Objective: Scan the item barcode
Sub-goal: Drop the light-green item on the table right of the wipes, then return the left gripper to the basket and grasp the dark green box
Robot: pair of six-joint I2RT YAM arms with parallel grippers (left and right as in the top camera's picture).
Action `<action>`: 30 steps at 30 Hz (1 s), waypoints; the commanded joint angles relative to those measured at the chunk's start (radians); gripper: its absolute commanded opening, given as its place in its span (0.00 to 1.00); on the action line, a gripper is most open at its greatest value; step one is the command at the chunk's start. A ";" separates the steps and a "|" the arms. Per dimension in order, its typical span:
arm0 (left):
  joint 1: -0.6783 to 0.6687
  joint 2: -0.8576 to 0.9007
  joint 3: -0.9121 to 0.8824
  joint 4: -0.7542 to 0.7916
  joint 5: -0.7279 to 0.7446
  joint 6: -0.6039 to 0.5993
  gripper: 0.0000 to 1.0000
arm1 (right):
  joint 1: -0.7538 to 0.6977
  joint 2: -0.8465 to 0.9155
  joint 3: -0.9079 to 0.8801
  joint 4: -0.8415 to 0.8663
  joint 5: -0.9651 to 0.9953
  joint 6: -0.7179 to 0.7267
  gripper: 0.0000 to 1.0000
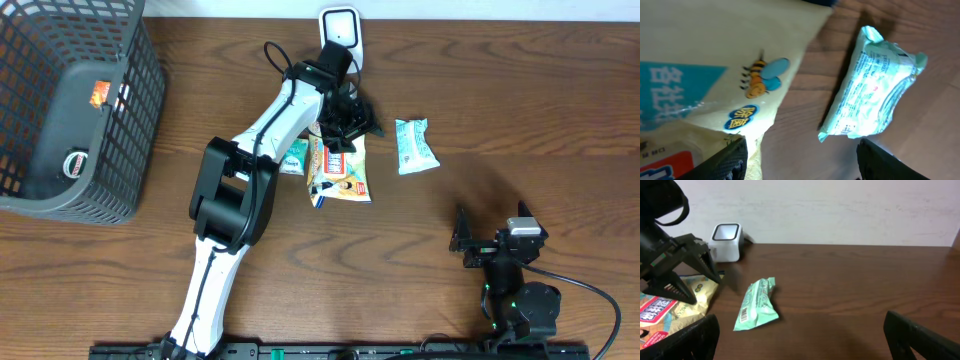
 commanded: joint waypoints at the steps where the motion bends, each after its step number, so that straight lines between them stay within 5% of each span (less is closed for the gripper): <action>1: -0.003 -0.098 0.020 0.002 0.018 0.073 0.69 | -0.001 -0.006 -0.002 -0.005 0.001 -0.008 0.99; 8: 0.002 -0.277 0.021 0.059 0.017 0.121 0.68 | -0.001 -0.006 -0.002 -0.005 0.001 -0.008 0.99; 18: 0.046 -0.552 0.021 0.056 -0.016 0.510 0.68 | -0.001 -0.006 -0.002 -0.006 0.001 -0.008 0.99; 30: 0.291 -0.828 0.021 0.060 -0.906 0.535 0.70 | -0.001 -0.006 -0.002 -0.006 0.001 -0.008 0.99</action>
